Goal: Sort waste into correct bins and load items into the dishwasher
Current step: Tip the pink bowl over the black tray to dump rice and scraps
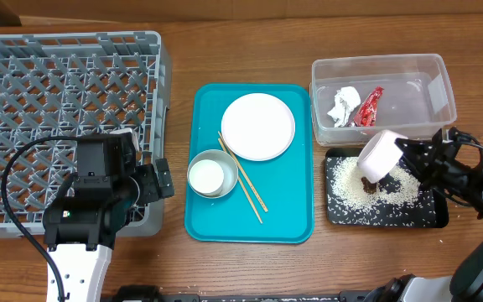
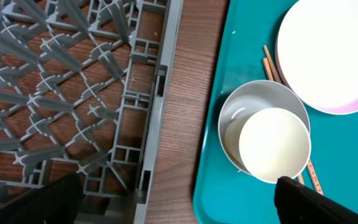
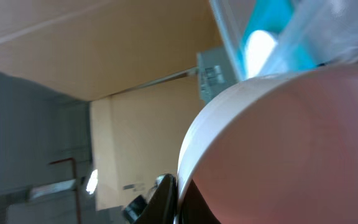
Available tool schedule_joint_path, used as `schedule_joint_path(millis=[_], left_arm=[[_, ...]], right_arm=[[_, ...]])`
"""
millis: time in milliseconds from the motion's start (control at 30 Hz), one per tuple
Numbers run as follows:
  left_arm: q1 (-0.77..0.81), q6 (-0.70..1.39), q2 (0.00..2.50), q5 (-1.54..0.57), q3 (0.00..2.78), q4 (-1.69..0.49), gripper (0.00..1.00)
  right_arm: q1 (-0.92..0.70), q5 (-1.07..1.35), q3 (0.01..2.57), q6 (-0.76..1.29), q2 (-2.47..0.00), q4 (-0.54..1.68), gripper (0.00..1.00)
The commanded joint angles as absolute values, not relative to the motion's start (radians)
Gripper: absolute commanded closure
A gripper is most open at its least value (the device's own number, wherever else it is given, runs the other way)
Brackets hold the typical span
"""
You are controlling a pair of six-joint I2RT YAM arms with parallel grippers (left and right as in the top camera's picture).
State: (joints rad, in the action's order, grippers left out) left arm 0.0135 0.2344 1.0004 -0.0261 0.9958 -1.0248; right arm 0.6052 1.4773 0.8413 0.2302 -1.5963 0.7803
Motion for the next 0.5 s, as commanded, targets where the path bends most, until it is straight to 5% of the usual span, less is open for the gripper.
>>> schedule_joint_path(millis=[0, 467], left_arm=[[0.02, 0.248, 1.002, -0.037, 1.018, -1.021, 0.0], [0.02, 0.248, 1.002, -0.034, 1.018, -1.021, 0.0]], right_arm=[[0.561, 1.35, 0.838, 0.173, -1.599, 0.791, 0.96], [0.357, 1.446, 0.9, -0.399, -1.589, 1.014, 0.96]])
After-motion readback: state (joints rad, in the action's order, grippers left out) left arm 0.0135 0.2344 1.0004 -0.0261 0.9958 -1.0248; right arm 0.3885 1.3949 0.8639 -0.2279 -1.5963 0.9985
